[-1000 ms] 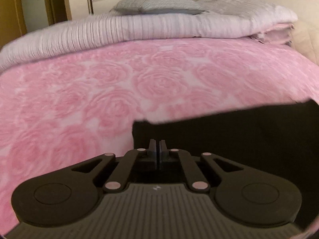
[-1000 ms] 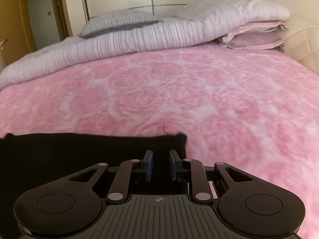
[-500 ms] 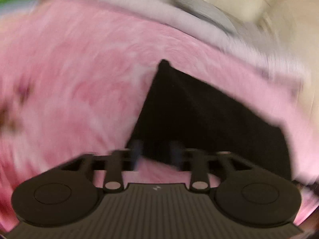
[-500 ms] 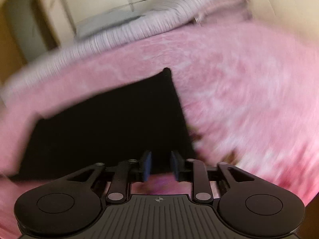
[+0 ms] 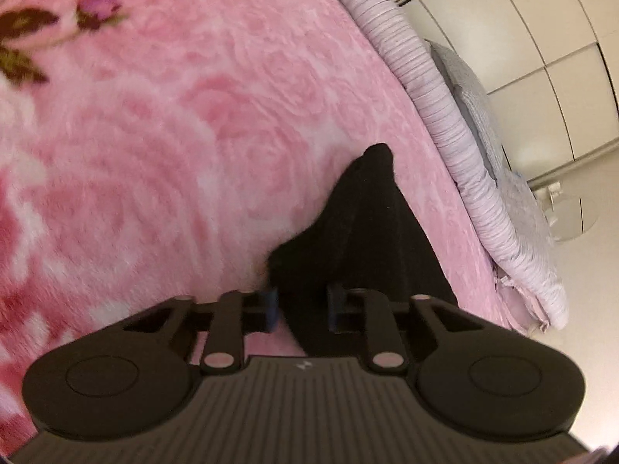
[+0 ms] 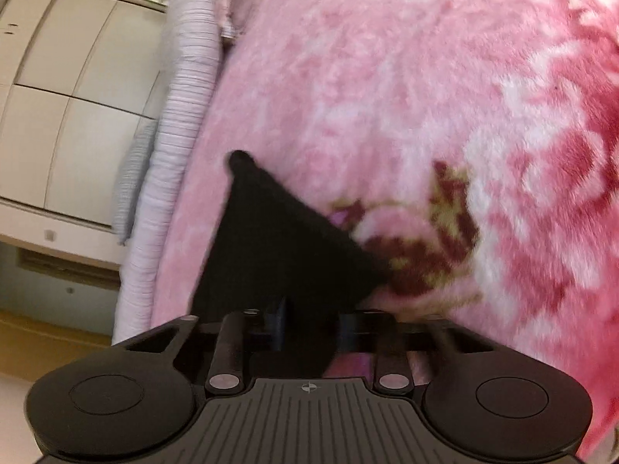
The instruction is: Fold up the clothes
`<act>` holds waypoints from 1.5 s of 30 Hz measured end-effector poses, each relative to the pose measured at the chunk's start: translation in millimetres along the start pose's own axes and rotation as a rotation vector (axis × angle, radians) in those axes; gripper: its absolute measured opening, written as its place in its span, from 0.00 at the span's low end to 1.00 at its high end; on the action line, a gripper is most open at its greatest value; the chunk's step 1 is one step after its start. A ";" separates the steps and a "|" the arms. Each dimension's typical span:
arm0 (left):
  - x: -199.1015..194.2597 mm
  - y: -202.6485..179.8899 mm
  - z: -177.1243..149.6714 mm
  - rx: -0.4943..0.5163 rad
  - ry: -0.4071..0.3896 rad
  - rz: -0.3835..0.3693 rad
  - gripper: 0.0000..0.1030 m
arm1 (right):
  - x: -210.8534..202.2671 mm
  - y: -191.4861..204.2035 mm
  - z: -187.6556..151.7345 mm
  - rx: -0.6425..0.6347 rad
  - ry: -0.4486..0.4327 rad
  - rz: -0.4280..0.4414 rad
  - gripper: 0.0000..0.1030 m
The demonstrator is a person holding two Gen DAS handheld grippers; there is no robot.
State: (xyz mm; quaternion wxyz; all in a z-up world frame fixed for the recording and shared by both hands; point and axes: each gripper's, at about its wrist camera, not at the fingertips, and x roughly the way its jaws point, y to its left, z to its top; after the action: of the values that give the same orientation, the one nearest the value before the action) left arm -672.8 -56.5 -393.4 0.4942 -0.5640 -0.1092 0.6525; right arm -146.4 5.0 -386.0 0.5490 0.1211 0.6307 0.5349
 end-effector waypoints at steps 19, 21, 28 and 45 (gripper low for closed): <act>-121.8 17.0 -74.0 0.375 0.045 0.136 0.19 | -114.9 -17.9 -31.4 -0.311 0.006 -0.140 0.22; -134.6 8.1 -70.9 0.451 -0.002 0.192 0.18 | -123.8 -14.0 -33.2 -0.372 -0.005 -0.184 0.30; -129.9 -48.2 -90.6 0.784 -0.036 0.189 0.20 | -137.7 41.8 -72.7 -0.857 -0.156 -0.223 0.31; -128.2 -54.2 -130.2 0.900 0.053 0.334 0.23 | -146.9 -6.2 -83.8 -0.937 -0.057 -0.452 0.31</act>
State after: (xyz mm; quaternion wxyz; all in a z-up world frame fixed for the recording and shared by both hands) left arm -550.6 -182.6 -319.2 0.5801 -0.3205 0.2887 0.6909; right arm -158.7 -151.5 -323.0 0.6630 -0.2623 0.3190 0.6244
